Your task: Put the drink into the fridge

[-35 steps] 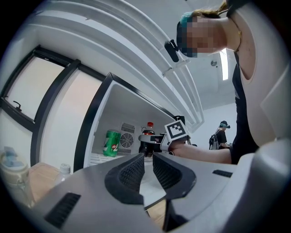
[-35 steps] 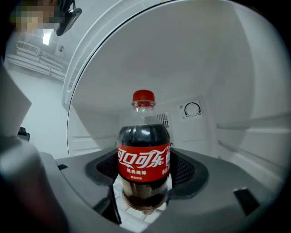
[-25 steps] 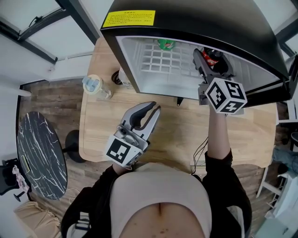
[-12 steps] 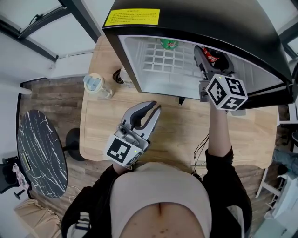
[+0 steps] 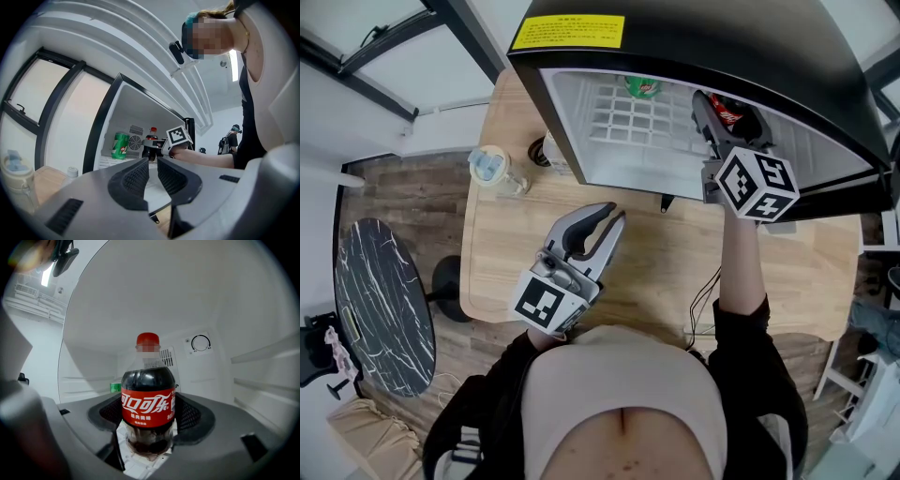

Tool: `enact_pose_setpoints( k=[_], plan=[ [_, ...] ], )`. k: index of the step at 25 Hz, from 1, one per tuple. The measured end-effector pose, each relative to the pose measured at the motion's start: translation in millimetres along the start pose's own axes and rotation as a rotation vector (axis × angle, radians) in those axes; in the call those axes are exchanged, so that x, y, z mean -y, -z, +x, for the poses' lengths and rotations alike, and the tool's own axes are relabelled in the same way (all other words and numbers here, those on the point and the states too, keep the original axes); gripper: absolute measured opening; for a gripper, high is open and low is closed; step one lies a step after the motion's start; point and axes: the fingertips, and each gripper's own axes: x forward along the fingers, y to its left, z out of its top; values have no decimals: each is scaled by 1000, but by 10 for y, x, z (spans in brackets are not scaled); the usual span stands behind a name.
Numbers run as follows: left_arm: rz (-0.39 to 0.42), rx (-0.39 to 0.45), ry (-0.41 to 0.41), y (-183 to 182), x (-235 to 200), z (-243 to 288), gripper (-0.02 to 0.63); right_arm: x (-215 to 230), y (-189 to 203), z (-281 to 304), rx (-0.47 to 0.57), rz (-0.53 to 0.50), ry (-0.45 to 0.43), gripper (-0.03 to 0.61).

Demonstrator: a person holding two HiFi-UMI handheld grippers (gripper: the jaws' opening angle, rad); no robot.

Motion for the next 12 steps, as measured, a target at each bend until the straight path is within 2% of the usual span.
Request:
enact_pose_setpoints(
  k=[4, 12],
  plan=[
    [-12, -23, 3, 41, 22, -4, 63, 2, 16, 14, -4, -7, -1, 325],
    [-4, -7, -2, 8, 7, 2, 63, 4, 32, 47, -11, -19, 2, 325]
  ],
)
